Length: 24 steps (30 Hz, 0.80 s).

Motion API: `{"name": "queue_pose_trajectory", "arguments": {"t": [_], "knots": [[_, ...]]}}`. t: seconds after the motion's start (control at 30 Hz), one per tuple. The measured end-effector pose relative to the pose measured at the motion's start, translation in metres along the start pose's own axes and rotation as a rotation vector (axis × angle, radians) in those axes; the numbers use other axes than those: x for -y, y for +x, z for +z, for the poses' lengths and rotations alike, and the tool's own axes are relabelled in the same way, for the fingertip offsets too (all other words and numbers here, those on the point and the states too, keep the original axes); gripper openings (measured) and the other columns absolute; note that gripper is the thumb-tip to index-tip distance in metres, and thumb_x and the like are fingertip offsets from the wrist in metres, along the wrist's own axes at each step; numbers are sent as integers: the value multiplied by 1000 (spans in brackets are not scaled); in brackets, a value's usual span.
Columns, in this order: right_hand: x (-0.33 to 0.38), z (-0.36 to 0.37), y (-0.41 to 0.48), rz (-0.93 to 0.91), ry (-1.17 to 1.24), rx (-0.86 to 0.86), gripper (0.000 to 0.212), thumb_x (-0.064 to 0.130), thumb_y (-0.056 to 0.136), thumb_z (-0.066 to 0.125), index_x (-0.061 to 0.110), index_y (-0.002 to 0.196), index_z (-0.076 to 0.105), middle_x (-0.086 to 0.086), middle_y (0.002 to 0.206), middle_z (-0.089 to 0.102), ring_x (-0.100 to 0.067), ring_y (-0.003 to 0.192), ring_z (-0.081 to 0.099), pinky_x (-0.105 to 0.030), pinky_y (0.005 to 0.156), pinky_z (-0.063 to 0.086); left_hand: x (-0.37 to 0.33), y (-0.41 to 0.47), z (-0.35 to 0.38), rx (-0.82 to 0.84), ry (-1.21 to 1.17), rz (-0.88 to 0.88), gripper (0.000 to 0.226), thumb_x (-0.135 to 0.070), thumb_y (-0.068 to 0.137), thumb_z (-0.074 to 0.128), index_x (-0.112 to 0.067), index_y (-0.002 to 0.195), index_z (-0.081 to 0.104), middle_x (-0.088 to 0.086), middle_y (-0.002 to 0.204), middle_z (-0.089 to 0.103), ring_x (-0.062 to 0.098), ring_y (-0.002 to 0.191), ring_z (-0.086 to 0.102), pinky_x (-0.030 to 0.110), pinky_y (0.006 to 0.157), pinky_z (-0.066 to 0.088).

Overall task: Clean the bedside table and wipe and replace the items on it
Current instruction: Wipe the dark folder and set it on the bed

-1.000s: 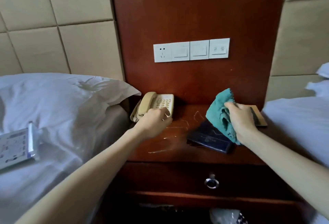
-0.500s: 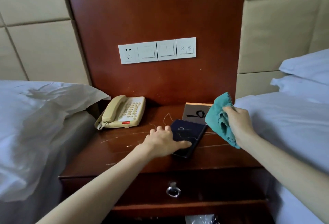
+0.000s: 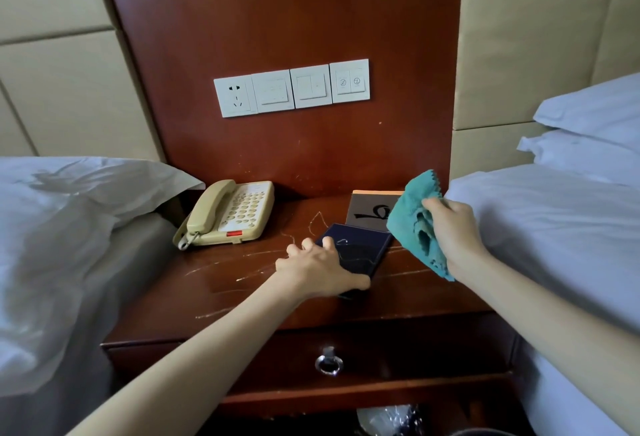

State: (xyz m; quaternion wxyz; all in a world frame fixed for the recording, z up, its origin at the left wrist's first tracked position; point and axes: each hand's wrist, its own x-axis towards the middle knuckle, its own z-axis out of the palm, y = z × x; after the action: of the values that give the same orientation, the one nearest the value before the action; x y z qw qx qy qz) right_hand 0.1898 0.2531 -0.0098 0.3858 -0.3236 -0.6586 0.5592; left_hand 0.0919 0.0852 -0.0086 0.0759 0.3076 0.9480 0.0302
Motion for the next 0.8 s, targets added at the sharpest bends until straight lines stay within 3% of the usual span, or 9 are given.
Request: {"name": "queue_pose_trajectory", "arguments": {"t": [0.2,0.3,0.37,0.47,0.53,0.6,0.67,0.8], "knots": [[7,-1,0,-18,12,-44,28,32,90,49,9,83,64,-16,91,70,-33,90,66,-45,80,55,4,-1,-1,-105,-118,20,100,-79,56,52,-22,135,29,14,134,34,42,124,38,56,96,39],[9,4,0,-19,53,-84,27,32,91,48,11,85,64,-12,88,69,-29,88,66,-39,75,54,16,1,-12,-121,-361,12,103,-79,51,52,-20,133,34,14,128,36,39,117,45,50,96,42],[10,9,-1,-23,97,-109,25,32,92,48,13,85,63,-9,88,69,-25,86,66,-33,71,52,26,1,-24,-116,-590,13,98,-77,49,53,-18,127,41,12,121,45,31,105,53,42,88,46],[14,22,-5,-47,140,-128,23,33,93,47,17,89,64,-8,96,69,-24,89,65,-37,80,55,42,2,-37,-3,-1041,-4,78,-72,53,54,-16,108,55,9,102,61,26,87,60,44,78,49],[19,34,-10,-75,157,-121,24,33,93,48,17,92,65,-10,104,67,-25,91,65,-37,81,55,51,0,-44,112,-1389,-83,60,-65,60,58,-17,96,60,9,99,62,28,90,59,50,78,47],[24,46,-16,-106,192,-102,23,33,94,49,16,94,66,-9,105,66,-22,90,65,-28,71,52,60,-2,-46,221,-1664,-113,59,-61,61,59,-18,101,63,11,108,63,31,99,57,53,80,45],[32,58,-25,-129,201,-82,22,33,95,50,19,98,66,-4,103,68,-15,88,65,-23,65,49,68,-7,-44,316,-1828,-41,60,-62,64,57,-20,105,64,12,115,63,32,105,56,52,81,46],[50,73,-57,-254,214,35,18,31,96,50,23,85,63,4,94,69,-13,88,66,-26,71,53,80,-21,-34,438,-1992,151,65,-62,66,54,-18,113,62,13,110,64,33,98,58,48,77,48]]}}
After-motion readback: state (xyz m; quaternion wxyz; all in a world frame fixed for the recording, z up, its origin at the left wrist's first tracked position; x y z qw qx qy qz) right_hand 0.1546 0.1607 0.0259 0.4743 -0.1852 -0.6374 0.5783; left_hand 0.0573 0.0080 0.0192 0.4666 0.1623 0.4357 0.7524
